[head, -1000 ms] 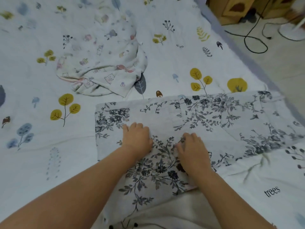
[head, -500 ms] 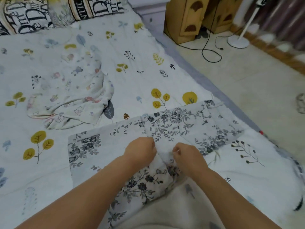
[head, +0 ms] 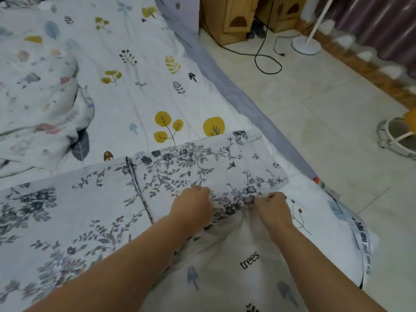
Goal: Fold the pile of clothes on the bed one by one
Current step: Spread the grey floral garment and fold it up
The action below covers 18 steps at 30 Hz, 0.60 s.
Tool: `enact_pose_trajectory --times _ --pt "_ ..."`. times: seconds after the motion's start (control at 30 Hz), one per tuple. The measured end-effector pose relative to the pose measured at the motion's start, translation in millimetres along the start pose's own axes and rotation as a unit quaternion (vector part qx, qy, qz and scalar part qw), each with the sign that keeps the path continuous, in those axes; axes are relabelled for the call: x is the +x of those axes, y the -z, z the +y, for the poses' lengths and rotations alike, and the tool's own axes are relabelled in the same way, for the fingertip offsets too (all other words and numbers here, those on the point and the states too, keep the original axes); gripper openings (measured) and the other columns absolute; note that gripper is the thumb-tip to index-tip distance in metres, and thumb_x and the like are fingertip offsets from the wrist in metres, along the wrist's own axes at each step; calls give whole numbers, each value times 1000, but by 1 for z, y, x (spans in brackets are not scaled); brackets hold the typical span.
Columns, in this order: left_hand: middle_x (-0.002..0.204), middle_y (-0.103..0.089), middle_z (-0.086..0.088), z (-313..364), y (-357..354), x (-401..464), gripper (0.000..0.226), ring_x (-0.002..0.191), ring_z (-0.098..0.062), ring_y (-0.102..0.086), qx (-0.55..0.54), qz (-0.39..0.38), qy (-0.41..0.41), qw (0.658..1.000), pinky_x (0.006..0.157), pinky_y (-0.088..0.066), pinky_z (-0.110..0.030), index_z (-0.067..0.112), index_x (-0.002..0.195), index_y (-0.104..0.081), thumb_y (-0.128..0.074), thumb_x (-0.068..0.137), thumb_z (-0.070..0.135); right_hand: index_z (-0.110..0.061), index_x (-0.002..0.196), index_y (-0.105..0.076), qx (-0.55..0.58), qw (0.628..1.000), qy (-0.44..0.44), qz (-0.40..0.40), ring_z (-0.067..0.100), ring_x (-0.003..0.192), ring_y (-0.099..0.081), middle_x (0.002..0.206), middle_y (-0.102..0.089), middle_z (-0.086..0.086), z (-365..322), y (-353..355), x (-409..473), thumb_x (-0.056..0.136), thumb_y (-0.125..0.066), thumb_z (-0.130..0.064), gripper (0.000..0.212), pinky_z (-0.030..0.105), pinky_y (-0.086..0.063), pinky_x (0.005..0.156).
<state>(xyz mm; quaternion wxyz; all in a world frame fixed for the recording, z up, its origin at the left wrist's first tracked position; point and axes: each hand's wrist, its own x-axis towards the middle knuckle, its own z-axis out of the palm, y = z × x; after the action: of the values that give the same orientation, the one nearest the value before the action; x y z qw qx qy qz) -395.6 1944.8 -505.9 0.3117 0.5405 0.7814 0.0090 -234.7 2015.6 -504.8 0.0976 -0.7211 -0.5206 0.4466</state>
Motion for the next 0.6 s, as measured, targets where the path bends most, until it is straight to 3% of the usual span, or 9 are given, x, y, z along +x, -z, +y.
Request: enact_pose_trajectory --times 0.07,0.13,0.23,0.3,0.4,0.6 --pt "141 -36 -10 9 -10 12 39 131 -31 -34 0 -1 -6 1000 104 -36 -40 13 132 -40 -43 95 24 -1 109 -50 94 994 -58 11 22 59 -48 79 -55 13 5 1 21 78 -62 -17 37 26 -36 50" --pt "154 -16 -12 15 -17 20 51 140 -31 -18 -2 -3 -8 1000 111 -26 -42 16 143 -26 -41 95 19 4 111 -53 164 982 -94 7 28 70 -57 89 -61 20 9 -1 39 73 -66 -20 47 30 -44 53" --pt "157 0 -11 19 -27 27 56 144 -31 -4 24 0 -10 1000 114 -17 -41 22 148 -12 -37 98 21 2 102 -60 244 962 -121 -12 33 88 -63 97 -64 20 7 -4 53 78 -68 -12 29 39 -55 71" --pt "157 4 -11 17 -35 31 55 144 -32 0 35 -5 -6 999 115 -13 -40 23 149 -8 -32 100 25 4 103 -60 300 941 -153 -26 34 95 -63 102 -65 20 3 -7 60 76 -72 -8 32 44 -55 82" --pt "157 9 -9 14 -43 33 54 144 -31 4 48 -12 -4 999 118 -9 -40 25 150 -3 -26 101 29 2 116 -59 356 914 -187 -44 33 98 -63 112 -64 18 -3 -13 65 68 -81 -11 55 48 -53 85" --pt "158 6 -9 9 -35 32 54 145 -29 3 10 -25 -18 999 117 -3 -35 24 150 -4 -27 101 28 0 102 -66 423 889 -153 -83 34 90 -67 97 -69 20 -19 -15 54 71 -76 -7 34 49 -54 84"
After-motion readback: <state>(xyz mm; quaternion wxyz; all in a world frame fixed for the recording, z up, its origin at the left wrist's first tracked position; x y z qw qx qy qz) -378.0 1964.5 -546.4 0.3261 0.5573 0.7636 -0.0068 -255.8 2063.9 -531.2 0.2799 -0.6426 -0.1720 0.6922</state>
